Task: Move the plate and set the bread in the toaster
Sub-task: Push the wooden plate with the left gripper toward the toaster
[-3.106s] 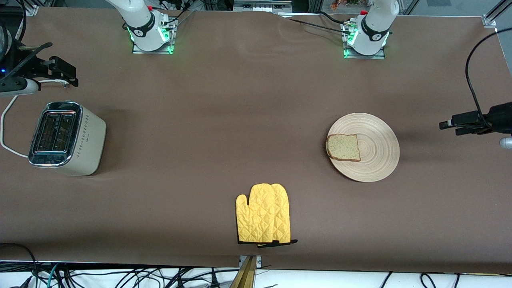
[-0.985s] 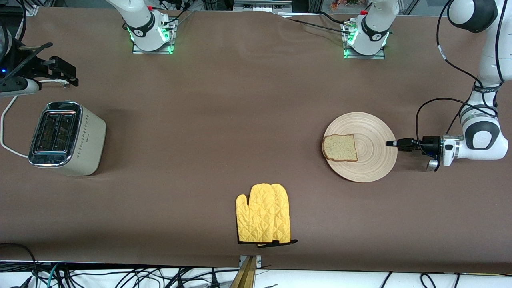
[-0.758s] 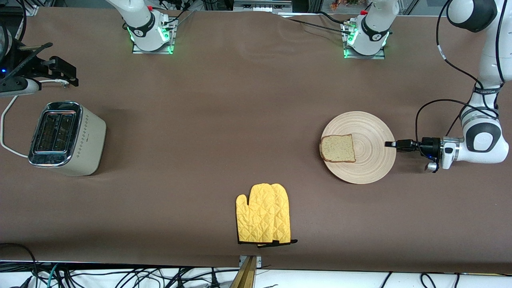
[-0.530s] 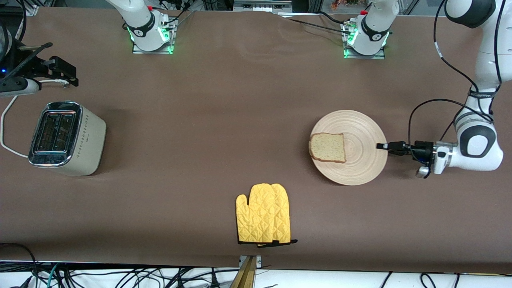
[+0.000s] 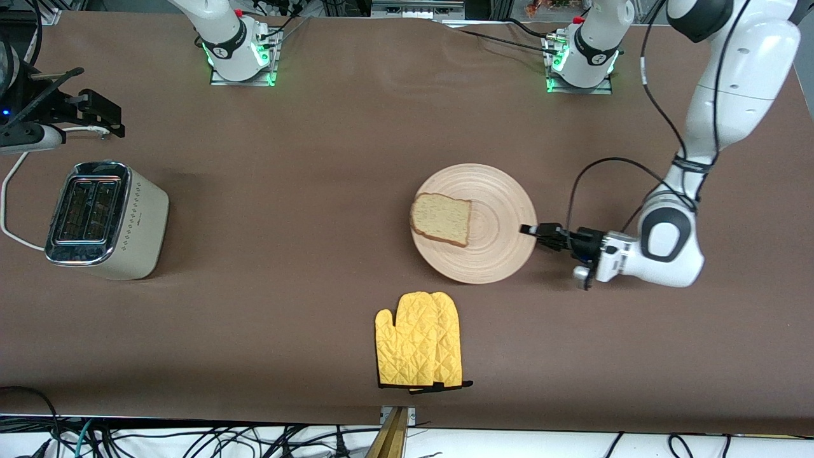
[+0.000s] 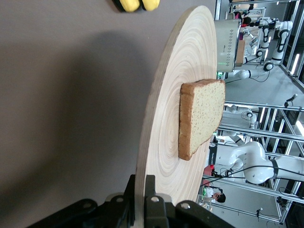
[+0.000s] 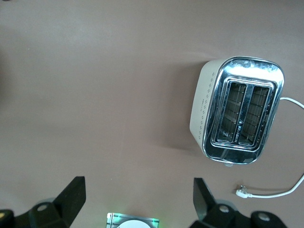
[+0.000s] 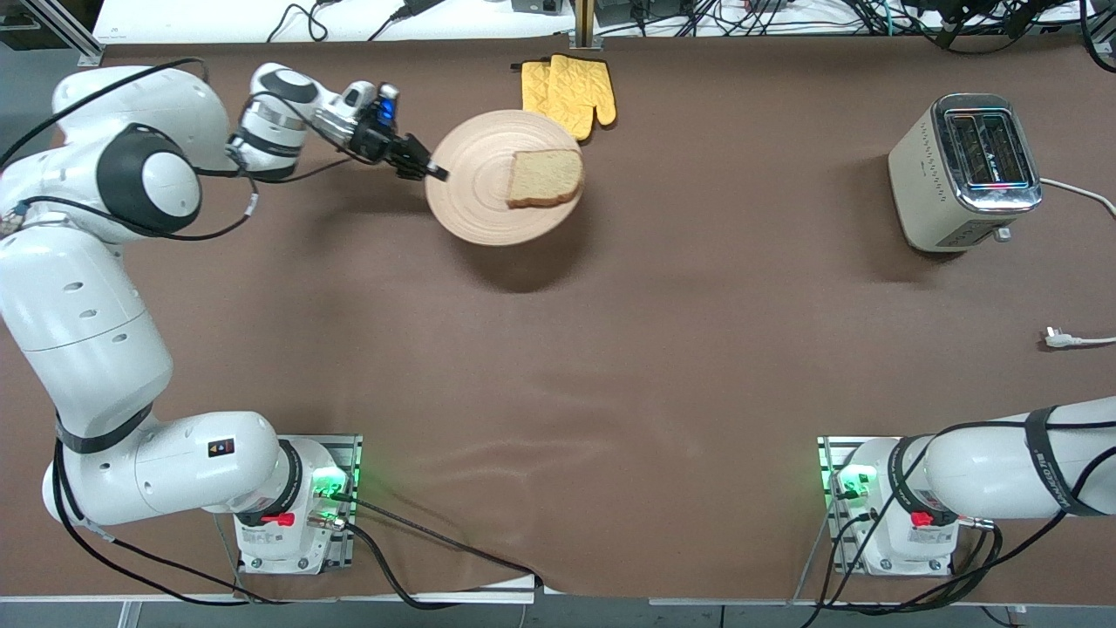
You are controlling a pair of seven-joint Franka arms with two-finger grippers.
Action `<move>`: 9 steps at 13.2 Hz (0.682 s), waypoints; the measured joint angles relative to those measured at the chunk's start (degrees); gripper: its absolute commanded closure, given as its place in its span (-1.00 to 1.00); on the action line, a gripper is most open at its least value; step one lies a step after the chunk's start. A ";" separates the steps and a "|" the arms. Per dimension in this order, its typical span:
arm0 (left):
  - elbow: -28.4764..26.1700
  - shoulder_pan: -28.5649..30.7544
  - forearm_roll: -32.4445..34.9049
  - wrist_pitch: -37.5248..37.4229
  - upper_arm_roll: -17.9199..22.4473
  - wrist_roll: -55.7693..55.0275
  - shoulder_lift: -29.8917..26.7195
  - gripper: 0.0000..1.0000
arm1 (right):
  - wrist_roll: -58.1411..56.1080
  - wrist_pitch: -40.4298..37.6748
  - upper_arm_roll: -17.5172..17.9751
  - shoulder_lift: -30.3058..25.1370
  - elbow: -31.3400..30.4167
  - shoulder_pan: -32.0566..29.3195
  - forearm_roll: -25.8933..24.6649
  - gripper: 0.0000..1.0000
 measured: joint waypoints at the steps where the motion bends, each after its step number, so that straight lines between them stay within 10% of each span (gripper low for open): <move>1: -1.07 -1.92 -1.25 2.02 0.01 0.00 0.03 1.00 | 0.00 0.00 0.00 0.00 0.00 0.00 0.00 -1.00; 8: -8.51 -11.64 -15.12 17.25 -0.06 4.71 0.54 1.00 | 0.00 -0.01 0.07 0.02 -0.01 0.03 0.00 -1.00; 9: -8.82 -12.68 -15.91 18.40 -0.07 4.77 0.62 0.41 | 0.00 -0.01 0.10 0.03 0.00 0.09 0.00 -1.00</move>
